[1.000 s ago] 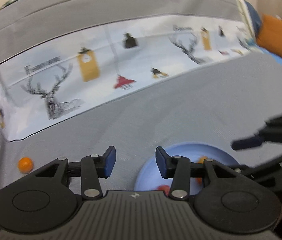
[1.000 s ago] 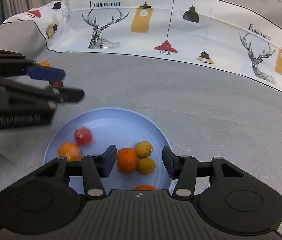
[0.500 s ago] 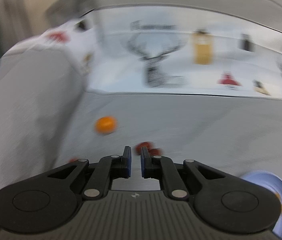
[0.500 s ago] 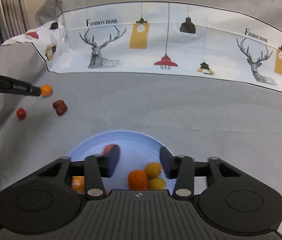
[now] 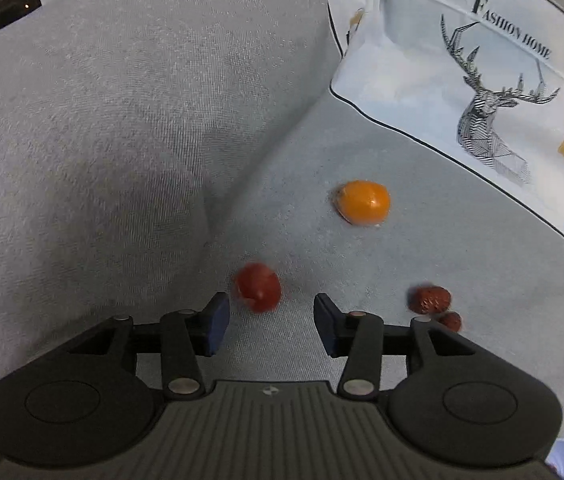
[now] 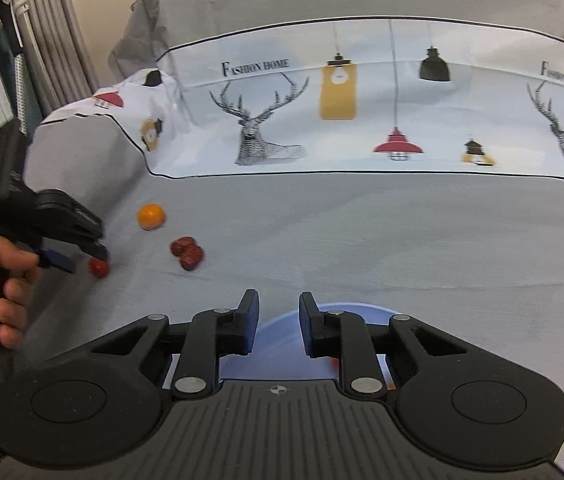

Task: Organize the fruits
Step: 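Move both open tools back toward the remaining fruits, then grasp the red cherry tomato with the left tool while the right tool grasps a red date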

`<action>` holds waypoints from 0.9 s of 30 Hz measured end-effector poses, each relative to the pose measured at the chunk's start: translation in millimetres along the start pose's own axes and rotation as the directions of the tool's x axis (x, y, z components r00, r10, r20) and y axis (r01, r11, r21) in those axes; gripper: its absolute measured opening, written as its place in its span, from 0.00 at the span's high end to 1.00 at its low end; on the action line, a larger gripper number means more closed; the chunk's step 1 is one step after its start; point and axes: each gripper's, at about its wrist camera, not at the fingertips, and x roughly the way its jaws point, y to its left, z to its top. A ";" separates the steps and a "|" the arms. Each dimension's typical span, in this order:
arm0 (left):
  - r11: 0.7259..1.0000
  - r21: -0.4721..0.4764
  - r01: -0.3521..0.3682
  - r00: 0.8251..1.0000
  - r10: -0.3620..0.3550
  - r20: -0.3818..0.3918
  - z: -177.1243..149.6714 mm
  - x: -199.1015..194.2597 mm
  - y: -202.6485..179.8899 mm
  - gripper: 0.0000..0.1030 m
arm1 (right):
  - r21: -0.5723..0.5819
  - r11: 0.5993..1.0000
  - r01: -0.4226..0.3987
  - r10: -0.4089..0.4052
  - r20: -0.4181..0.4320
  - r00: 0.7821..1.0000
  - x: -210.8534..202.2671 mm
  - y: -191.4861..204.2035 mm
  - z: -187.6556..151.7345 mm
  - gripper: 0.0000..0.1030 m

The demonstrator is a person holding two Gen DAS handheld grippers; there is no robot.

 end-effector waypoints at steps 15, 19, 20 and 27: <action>0.993 -0.085 -0.079 0.995 0.074 -0.065 7.3 20.6 9.6 0.65 | -0.029 0.995 -0.095 0.094 -0.033 0.995 66.3 51.4 12.8 0.76; 0.994 -0.081 -0.075 0.996 0.071 -0.053 4.7 17.6 9.2 0.73 | -0.041 0.995 -0.089 0.088 -0.033 0.996 89.6 67.9 17.7 0.76; 0.994 -0.082 -0.076 0.996 0.073 -0.046 6.4 17.6 8.3 0.73 | -0.041 0.995 -0.088 0.086 -0.034 0.996 94.9 71.4 18.7 0.76; 0.995 -0.055 -0.082 0.997 0.082 -0.012 1.6 7.6 3.2 0.73 | -0.085 0.994 -0.070 0.065 -0.058 0.996 139.5 97.0 20.7 0.76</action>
